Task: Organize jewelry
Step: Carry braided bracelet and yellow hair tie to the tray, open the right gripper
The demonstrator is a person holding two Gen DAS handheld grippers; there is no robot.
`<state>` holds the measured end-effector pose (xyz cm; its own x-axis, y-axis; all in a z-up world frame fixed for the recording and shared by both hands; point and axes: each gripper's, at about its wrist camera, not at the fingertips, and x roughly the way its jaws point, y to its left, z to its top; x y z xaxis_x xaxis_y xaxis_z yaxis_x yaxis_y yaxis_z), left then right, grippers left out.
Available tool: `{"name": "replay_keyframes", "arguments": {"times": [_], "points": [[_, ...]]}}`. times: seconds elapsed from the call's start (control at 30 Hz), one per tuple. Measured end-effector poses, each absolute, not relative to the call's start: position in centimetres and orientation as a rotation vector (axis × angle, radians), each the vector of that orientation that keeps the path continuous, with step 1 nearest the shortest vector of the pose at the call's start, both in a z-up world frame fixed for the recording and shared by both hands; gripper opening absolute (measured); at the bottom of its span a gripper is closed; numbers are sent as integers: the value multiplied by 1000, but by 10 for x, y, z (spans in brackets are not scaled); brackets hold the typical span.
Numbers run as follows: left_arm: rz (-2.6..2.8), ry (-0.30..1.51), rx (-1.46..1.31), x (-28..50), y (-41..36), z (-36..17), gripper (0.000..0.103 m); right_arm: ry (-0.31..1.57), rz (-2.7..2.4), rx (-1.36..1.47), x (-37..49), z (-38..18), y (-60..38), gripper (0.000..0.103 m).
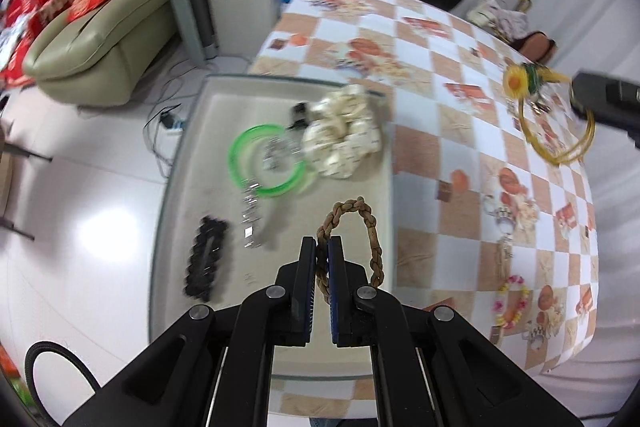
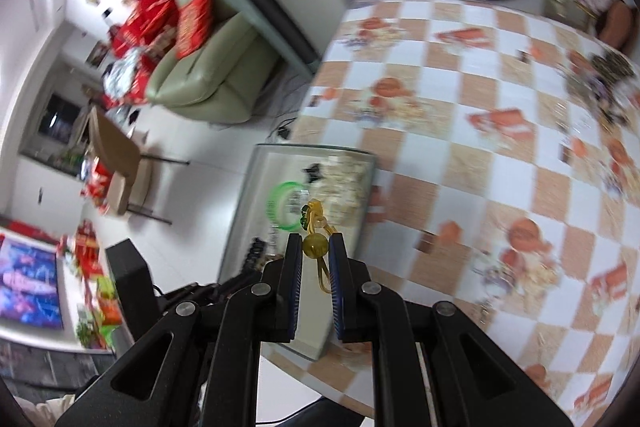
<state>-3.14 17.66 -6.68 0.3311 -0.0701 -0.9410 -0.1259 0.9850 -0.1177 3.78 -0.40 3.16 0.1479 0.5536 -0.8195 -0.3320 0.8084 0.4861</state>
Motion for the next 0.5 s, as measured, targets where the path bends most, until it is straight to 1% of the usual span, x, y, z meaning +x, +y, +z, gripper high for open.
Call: {"name": "replay_keyframes", "arguments": {"times": [0.23,0.37,0.5], "points": [[106,1252,-232,-46,207,-83,10,1281,763,134,42,31,59,14],[127,1266,-254,-50,216,-97,10,1330,784,104,43,6,82,14],[144,1282,-253,-51,221,-116,10,1399,784,67,42,-35,95,14]]}}
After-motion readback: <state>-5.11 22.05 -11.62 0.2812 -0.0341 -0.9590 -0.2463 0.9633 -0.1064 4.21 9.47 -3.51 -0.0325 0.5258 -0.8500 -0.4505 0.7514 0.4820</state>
